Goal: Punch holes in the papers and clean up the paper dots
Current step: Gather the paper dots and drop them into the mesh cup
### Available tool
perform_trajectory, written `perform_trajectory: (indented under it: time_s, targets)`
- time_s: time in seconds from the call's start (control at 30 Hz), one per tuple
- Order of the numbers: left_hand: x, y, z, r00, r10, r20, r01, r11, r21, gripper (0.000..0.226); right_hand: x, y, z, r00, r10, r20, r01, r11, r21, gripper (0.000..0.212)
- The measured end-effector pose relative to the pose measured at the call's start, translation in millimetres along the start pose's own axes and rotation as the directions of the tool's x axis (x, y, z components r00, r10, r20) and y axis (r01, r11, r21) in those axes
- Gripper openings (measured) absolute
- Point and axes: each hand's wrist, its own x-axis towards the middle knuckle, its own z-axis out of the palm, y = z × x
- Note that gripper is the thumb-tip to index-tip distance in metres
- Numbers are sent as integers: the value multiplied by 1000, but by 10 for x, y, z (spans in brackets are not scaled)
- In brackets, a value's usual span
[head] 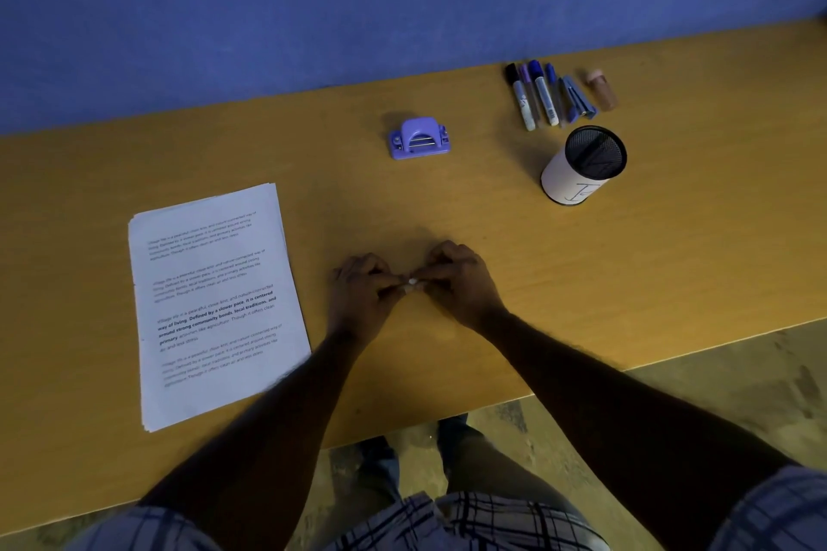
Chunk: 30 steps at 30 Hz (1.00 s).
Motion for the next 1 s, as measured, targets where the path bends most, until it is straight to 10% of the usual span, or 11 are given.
perform_trajectory:
  time_s: [0.5, 0.7, 1.0]
  targets:
    - [28, 95, 49, 998, -62, -5, 62, 998, 28, 17, 84, -103, 146, 988, 135, 75, -123, 982, -146, 19]
    - [95, 197, -57, 991, -124, 58, 135, 959, -249, 17, 36, -187, 15, 983, 155, 98, -173, 964, 204, 16]
    - [324, 525, -205, 928, -280, 247, 354, 449, -821, 12, 17, -415, -420, 899, 422, 118, -305, 410, 859, 19]
